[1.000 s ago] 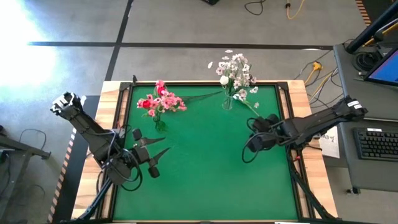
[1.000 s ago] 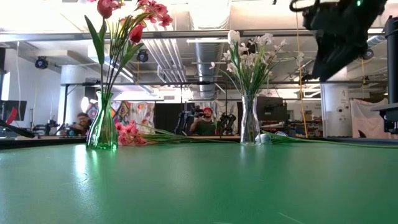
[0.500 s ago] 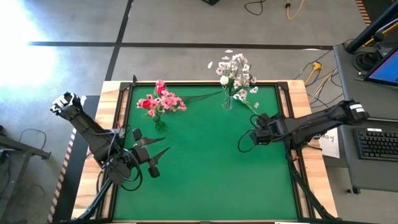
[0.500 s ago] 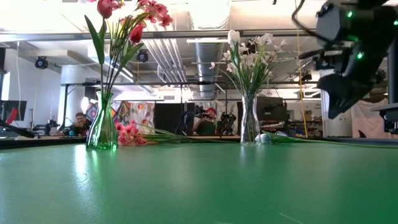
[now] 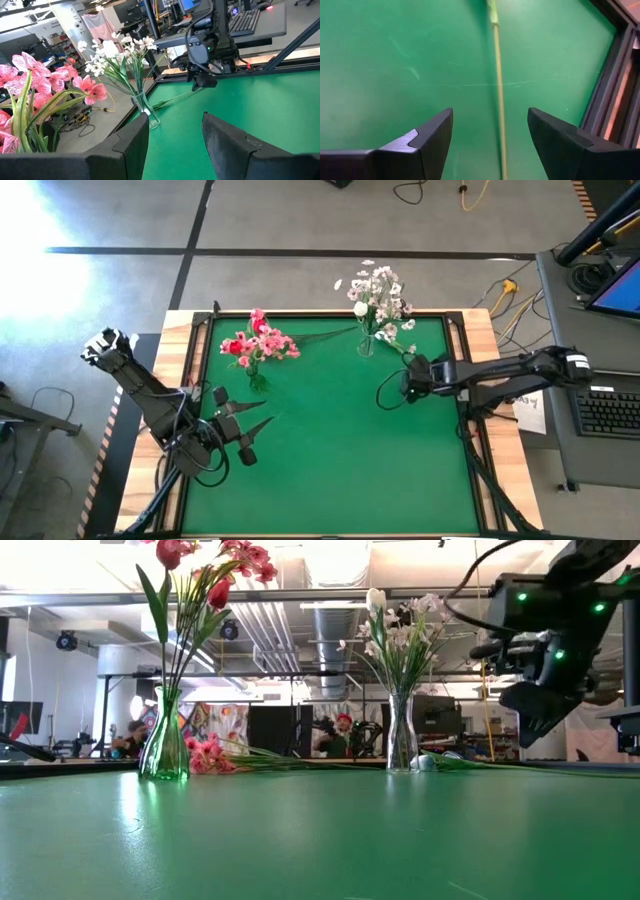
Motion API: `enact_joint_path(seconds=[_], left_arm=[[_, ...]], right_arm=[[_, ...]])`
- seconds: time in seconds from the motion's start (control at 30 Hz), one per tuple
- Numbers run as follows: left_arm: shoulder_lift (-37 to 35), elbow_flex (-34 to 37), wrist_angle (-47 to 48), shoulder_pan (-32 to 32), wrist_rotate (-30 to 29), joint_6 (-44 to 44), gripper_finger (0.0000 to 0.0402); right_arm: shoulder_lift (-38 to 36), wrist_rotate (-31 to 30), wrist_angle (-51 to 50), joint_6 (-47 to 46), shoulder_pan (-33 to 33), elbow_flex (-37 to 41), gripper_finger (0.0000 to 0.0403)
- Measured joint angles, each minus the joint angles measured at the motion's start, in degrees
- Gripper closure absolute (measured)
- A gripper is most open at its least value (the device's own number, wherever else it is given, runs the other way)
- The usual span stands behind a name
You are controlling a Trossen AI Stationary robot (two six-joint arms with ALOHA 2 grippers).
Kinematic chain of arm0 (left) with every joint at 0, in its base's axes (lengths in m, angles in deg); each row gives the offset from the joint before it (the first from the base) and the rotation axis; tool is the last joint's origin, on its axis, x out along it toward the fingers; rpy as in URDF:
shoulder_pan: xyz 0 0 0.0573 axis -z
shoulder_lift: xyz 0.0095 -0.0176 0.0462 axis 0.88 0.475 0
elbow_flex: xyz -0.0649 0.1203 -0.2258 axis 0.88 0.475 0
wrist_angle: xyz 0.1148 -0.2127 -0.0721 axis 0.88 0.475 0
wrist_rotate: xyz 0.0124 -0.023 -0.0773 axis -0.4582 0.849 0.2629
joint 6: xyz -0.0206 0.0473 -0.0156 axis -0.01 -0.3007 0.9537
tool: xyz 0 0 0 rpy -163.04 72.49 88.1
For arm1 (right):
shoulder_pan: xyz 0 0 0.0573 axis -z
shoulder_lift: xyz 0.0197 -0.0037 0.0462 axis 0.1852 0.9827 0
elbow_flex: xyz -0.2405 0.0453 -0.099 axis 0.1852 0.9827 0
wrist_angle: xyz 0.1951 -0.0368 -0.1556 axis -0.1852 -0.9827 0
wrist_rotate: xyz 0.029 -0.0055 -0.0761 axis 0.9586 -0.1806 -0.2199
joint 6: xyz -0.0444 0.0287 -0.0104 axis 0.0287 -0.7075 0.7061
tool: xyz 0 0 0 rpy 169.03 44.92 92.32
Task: Sort flowers into vase by color
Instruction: Put the white flower into the transparent vase
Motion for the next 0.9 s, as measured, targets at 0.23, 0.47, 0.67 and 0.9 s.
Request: enact_joint_path(seconds=[0.23,0.47,0.67,0.9], left_arm=[[0.00,0.00,0.00,0.00,0.02,0.00,0.0232],[0.00,0.00,0.00,0.00,0.02,0.10,0.0232],[0.00,0.00,0.01,0.00,0.02,0.61,0.0232],[0.00,0.00,0.02,0.00,0.03,0.63,0.0232]], right_arm=[[0.02,1.88,4.29,4.73,4.68,0.31,0.0154],[0.04,4.01,6.65,7.59,8.71,1.87,0.0154],[0.07,6.91,11.71,8.64,9.59,4.38,0.0154],[0.07,6.94,14.37,9.39,11.11,6.01,0.0154]])
